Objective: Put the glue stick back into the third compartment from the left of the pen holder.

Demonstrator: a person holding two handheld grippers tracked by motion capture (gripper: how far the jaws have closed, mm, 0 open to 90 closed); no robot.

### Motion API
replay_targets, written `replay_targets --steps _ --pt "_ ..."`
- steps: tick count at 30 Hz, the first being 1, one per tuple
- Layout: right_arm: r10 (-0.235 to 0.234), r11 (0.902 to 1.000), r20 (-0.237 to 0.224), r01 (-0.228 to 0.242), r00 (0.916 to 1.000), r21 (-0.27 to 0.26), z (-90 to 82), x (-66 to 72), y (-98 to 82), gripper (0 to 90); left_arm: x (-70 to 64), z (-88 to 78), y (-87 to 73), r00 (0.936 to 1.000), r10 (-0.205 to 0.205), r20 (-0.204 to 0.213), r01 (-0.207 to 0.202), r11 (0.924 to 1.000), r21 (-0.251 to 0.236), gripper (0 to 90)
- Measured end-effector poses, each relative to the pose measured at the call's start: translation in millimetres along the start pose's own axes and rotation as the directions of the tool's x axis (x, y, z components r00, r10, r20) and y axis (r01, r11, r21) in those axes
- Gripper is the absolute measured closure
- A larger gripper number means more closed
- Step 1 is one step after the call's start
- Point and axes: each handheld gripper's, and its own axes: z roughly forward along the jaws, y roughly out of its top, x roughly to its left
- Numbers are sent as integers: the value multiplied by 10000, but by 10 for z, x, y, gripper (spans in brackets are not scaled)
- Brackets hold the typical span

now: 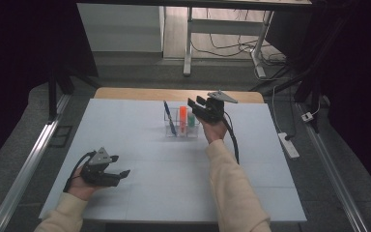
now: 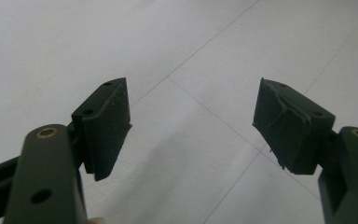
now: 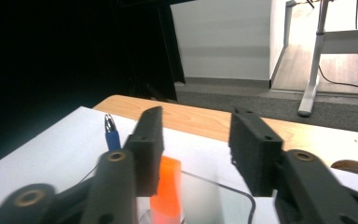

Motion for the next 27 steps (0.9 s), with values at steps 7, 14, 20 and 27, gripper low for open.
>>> replay_targets --steps 7,14,20,27 --pt "-276 9992 -63 277 9996 299 -196 -42 -12 501 -8 1 3 10000 9 -15 -9 10000 -4 271" --pt "-559 9961 -263 576 9981 664 -408 -103 -87 498 -12 -1 10 10000 14 -26 -14 10000 -16 271" --pt "-826 9925 -368 856 9959 878 -594 -135 -174 494 -7 -6 11 10000 -62 -50 62 10000 -73 271" --pt "-1157 9849 -498 1211 9920 1235 -892 -167 -319 492 -15 -12 12 10000 -53 -54 53 9999 -93 271"
